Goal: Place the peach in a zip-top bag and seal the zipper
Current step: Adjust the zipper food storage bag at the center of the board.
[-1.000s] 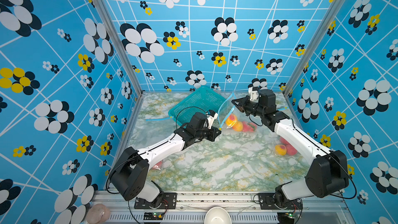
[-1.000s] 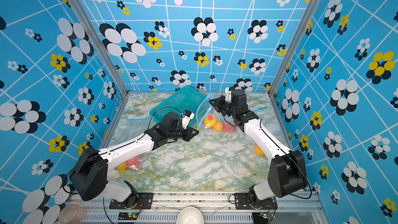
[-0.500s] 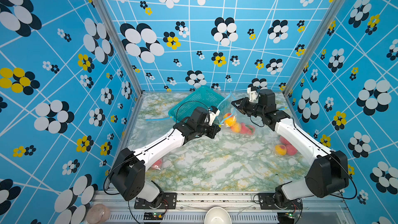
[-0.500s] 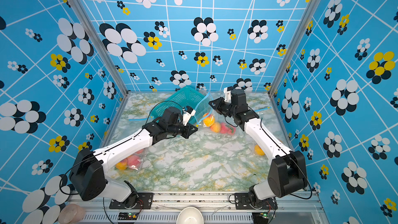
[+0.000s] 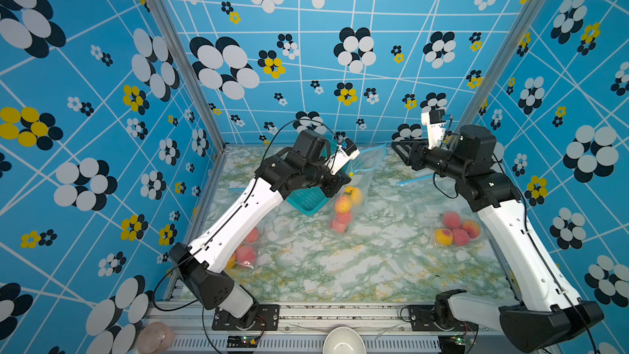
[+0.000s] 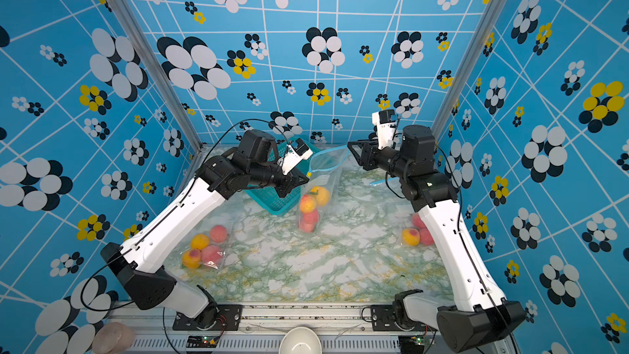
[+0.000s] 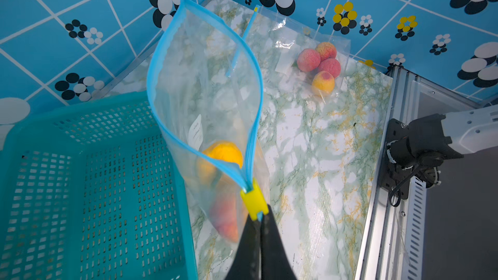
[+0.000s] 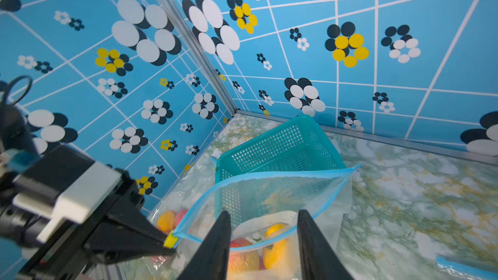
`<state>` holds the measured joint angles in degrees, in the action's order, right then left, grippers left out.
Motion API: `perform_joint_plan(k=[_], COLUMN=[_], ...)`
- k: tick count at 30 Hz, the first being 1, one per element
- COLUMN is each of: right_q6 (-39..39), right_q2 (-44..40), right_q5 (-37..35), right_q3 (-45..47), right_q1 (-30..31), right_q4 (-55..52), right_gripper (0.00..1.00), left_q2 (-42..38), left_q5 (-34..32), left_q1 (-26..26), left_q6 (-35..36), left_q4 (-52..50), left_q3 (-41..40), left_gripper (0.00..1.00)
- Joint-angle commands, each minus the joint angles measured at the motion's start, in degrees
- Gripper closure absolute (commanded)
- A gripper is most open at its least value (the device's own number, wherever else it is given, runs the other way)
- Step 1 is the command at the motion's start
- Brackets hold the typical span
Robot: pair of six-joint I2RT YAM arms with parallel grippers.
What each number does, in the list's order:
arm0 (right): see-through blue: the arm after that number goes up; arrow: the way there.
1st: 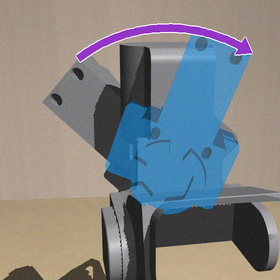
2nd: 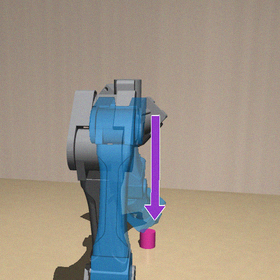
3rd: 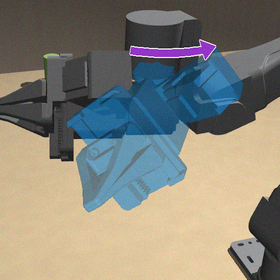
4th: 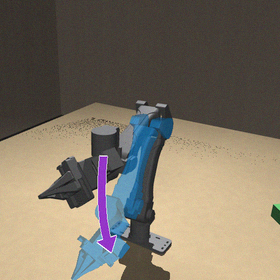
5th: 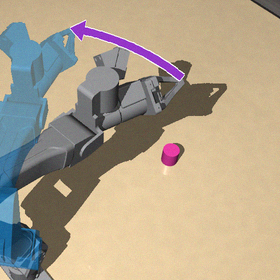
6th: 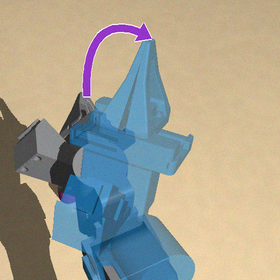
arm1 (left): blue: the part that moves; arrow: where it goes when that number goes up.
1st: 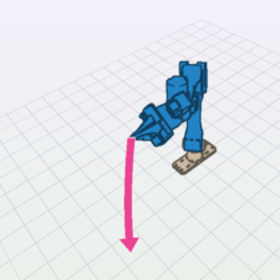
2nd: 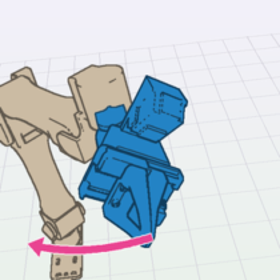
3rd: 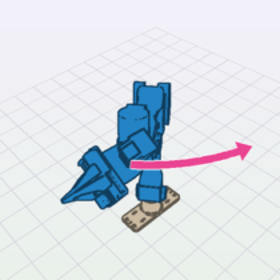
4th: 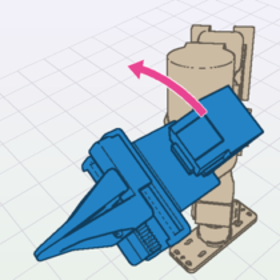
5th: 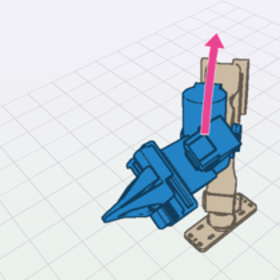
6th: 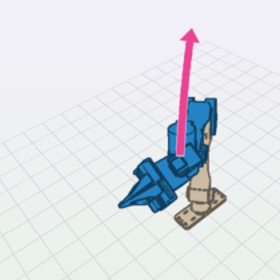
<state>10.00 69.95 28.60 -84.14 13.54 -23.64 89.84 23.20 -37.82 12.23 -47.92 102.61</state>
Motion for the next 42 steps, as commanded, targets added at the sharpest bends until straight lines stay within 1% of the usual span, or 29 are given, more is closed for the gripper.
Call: perform_joint_plan(k=[1,3,5,11,14,23,27,30,33,37,42], right_q6=[-15.4,-22.4,-26.8,-34.0,-34.0,-36.0,-36.4,-34.5,-34.1,-34.9,-37.3], right_q2=[-1.5,-1.8,-1.3,0.5,1.3,4.9,2.7,-0.5,-1.4,0.8,5.5], right_q5=[7.6,7.3,5.7,5.0,2.4,1.5,2.9,2.6,2.5,1.8,5.9], right_q3=[1.0,1.7,2.4,5.1,6.6,5.5,5.7,8.3,9.3,7.9,4.8], right_q1=[2.6,6.3,8.7,11.6,12.2,12.7,12.7,12.7,12.7,12.6,12.8], right_q4=[-7.0,-11.2,-13.4,-13.8,-10.4,-7.2,-6.6,-1.7,0.6,-0.8,-6.1], right_gripper=[0.56,0.54,0.53,0.53,0.53,0.54,0.56,0.59,0.59,0.59,0.57], left_q2=[3.1,4.3,4.8,4.1,3.6,2.8,2.7,2.8,2.6,1.8,1.0], left_q5=[2.2,1.8,1.3,1.3,2.2,2.3,1.7,2.0,2.8,3.0,3.3], left_q1=[0.3,0.2,0.1,0.2,0.1,0.1,0.1,0.3,0.1,0.2,0.2], left_q6=[6.5,7.7,8.1,8.4,8.7,9.0,9.0,8.8,8.6,8.5,8.5], left_q4=[-8.9,-11.0,-11.6,-11.8,-12.2,-12.2,-12.1,-11.9,-11.6,-11.0,-10.5], left_q3=[4.8,6.7,7.4,7.7,7.6,6.6,6.6,6.5,6.2,5.4,4.7], left_gripper=[1.0,1.0,1.0,1.0,1.0,1.0,1.0,1.0,1.0,1.0,1.0])
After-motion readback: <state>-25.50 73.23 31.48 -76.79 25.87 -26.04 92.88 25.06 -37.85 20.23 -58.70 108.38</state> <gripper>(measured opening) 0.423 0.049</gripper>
